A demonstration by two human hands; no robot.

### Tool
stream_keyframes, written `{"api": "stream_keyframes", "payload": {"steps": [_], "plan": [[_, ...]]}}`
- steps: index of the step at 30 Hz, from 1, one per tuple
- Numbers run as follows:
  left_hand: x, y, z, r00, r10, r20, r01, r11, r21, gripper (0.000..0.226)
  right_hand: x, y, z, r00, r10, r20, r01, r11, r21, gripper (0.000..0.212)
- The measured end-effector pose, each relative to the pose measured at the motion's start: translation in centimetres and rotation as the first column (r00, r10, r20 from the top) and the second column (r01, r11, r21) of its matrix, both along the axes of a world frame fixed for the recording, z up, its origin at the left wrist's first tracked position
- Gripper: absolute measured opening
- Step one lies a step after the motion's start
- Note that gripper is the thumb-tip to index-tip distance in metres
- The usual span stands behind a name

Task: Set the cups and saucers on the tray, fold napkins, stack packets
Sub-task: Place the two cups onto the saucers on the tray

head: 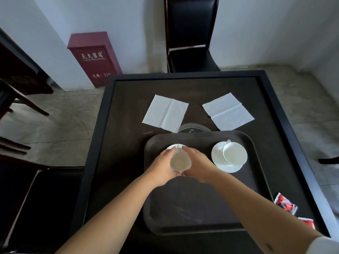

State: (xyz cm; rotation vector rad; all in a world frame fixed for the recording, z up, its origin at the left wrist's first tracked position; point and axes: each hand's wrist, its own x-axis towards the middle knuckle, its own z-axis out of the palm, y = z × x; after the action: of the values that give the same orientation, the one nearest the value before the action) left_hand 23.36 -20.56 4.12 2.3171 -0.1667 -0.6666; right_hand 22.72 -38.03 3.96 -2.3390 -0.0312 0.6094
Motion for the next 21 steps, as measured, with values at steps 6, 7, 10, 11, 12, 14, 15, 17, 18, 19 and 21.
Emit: {"api": "stream_keyframes", "payload": {"steps": [6, 7, 10, 11, 12, 14, 15, 17, 18, 19, 21], "plan": [[1.3, -0.1, -1.0, 1.0, 0.008, 0.001, -0.008, 1.0, -0.024, 0.096, 1.4, 0.0, -1.0, 1.0, -0.018, -0.019, 0.019, 0.999, 0.026, 0.091], [1.5, -0.1, -1.1, 1.0, 0.008, -0.002, -0.008, 1.0, -0.025, 0.096, 1.5, -0.1, -1.1, 1.0, -0.015, -0.019, 0.016, 1.0, 0.027, 0.092], [1.9, 0.0, -1.4, 1.0, 0.011, -0.016, -0.011, 0.999, -0.03, 0.098, 1.9, -0.2, -1.3, 1.0, -0.004, -0.024, 0.004, 1.0, 0.023, 0.097], [2.0, 0.0, -1.4, 1.0, 0.015, -0.021, -0.015, 0.999, -0.032, 0.098, 2.0, -0.2, -1.4, 1.0, -0.001, -0.027, 0.002, 1.0, 0.023, 0.098], [2.0, 0.0, -1.4, 1.0, 0.018, -0.024, -0.019, 0.999, -0.036, 0.098, 2.0, -0.2, -1.4, 1.0, 0.002, -0.027, -0.001, 1.0, 0.025, 0.098], [1.8, 0.0, -1.5, 1.0, 0.014, -0.018, -0.015, 0.999, -0.045, 0.096, 1.9, -0.2, -1.5, 1.0, 0.002, -0.026, -0.001, 1.0, 0.03, 0.097], [1.6, 0.0, -1.6, 1.0, 0.007, -0.009, -0.007, 0.999, -0.039, 0.096, 1.7, -0.2, -1.6, 1.0, -0.001, -0.023, 0.002, 0.999, 0.033, 0.096], [1.3, 0.1, -1.6, 1.0, 0.003, 0.009, -0.003, 1.0, -0.026, 0.096, 1.2, -0.2, -1.8, 1.0, -0.015, -0.012, 0.016, 0.999, 0.051, 0.092], [1.2, 0.0, -1.6, 1.0, 0.01, 0.01, -0.01, 1.0, -0.029, 0.095, 1.0, -0.3, -1.8, 1.0, -0.025, -0.007, 0.026, 0.998, 0.064, 0.091], [1.2, 0.0, -1.5, 1.0, 0.018, 0.009, -0.018, 0.999, -0.036, 0.094, 1.0, -0.3, -1.8, 0.999, -0.032, -0.005, 0.032, 0.997, 0.073, 0.091], [1.3, -0.1, -1.3, 1.0, 0.022, 0.003, -0.022, 0.999, -0.038, 0.093, 1.0, -0.3, -1.7, 1.0, -0.03, -0.008, 0.03, 0.997, 0.068, 0.093]]}}
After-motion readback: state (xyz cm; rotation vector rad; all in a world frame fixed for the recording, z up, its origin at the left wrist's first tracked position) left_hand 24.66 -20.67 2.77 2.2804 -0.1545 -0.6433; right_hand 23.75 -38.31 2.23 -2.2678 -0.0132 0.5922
